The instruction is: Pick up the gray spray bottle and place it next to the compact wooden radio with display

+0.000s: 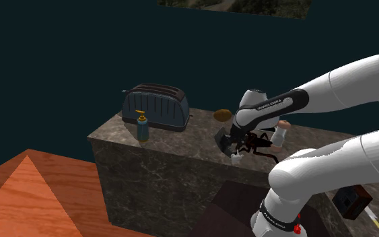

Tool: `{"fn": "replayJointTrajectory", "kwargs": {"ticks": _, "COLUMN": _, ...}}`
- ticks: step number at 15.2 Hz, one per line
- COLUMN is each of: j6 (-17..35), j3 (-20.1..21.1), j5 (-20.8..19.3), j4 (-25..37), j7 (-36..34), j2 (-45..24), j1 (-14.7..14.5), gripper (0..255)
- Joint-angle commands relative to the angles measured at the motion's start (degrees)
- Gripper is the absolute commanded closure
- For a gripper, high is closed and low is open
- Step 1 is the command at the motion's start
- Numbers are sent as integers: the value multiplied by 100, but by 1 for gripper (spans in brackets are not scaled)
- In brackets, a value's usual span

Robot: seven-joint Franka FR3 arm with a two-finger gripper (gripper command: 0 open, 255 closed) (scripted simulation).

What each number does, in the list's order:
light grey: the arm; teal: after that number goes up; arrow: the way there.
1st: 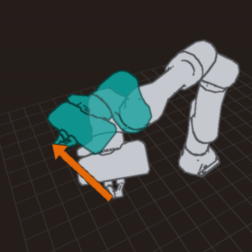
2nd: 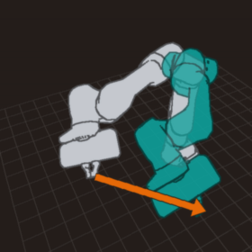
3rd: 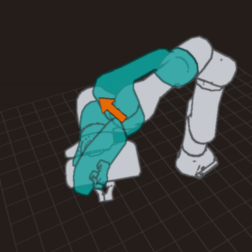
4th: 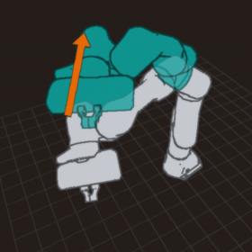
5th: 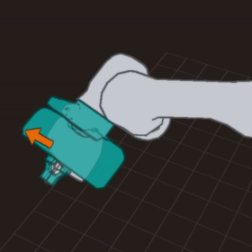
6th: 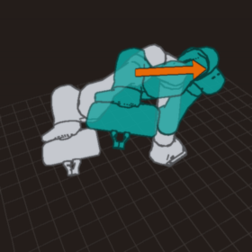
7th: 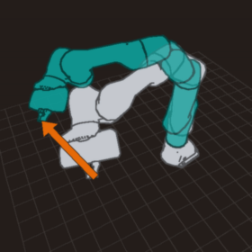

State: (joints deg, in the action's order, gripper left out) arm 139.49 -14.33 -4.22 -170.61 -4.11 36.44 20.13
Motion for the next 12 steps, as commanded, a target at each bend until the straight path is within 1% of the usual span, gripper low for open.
{"fn": "replayJointTrajectory", "kwargs": {"ticks": 1, "j6": 25, "j3": 0, "j5": 3, "j4": -4, "j7": -2, "j2": -19, "j1": -6, "gripper": 0}}
{"fn": "replayJointTrajectory", "kwargs": {"ticks": 5, "j6": 24, "j3": -1, "j5": 3, "j4": -4, "j7": -1, "j2": -18, "j1": -5, "gripper": 0}}
{"fn": "replayJointTrajectory", "kwargs": {"ticks": 6, "j6": 24, "j3": -1, "j5": 3, "j4": -4, "j7": -1, "j2": -18, "j1": -5, "gripper": 255}}
{"fn": "replayJointTrajectory", "kwargs": {"ticks": 12, "j6": 23, "j3": 0, "j5": 3, "j4": -4, "j7": -2, "j2": -17, "j1": -5, "gripper": 255}}
